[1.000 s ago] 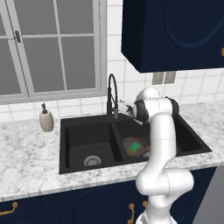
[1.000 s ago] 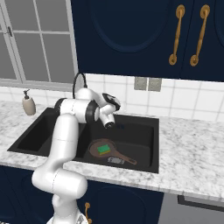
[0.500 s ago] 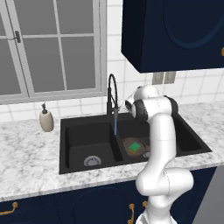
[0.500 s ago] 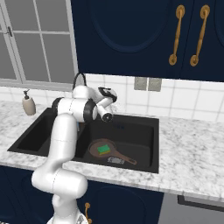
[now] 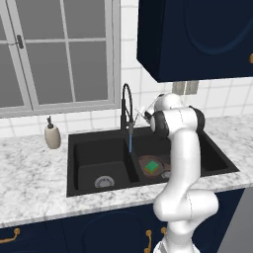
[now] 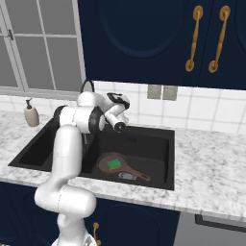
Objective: Pick the pan and sponge and place them into the sink. Then turn on the water.
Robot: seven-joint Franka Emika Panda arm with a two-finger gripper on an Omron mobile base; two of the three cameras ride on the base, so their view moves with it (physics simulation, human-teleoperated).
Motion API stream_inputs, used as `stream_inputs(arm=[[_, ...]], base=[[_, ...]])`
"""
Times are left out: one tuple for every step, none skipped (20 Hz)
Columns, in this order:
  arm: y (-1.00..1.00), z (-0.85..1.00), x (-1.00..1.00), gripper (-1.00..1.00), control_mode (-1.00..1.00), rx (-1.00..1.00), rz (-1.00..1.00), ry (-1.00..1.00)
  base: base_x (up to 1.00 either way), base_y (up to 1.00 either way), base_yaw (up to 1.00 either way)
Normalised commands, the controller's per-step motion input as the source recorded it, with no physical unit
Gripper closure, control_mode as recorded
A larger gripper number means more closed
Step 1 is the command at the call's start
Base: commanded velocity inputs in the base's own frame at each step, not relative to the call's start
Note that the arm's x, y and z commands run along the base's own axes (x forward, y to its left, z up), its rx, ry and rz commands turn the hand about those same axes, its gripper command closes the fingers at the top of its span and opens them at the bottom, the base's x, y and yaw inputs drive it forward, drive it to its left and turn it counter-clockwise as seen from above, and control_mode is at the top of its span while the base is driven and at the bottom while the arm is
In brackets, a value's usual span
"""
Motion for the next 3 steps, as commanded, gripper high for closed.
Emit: stream_inputs(arm=[[-1.00,0.47,-0.81,1.00,-1.00,0.45,0.00,-0.15],[-1.00,0.47,-0.82,1.00,-1.00,0.46,0.00,-0.13],[-1.00,0.44,-0.83,1.00,-1.00,0.47,0.00,-0.13]], base=[[0.00,0.00,0.00],[0.00,0.00,0.00],[0.00,0.00,0.00]])
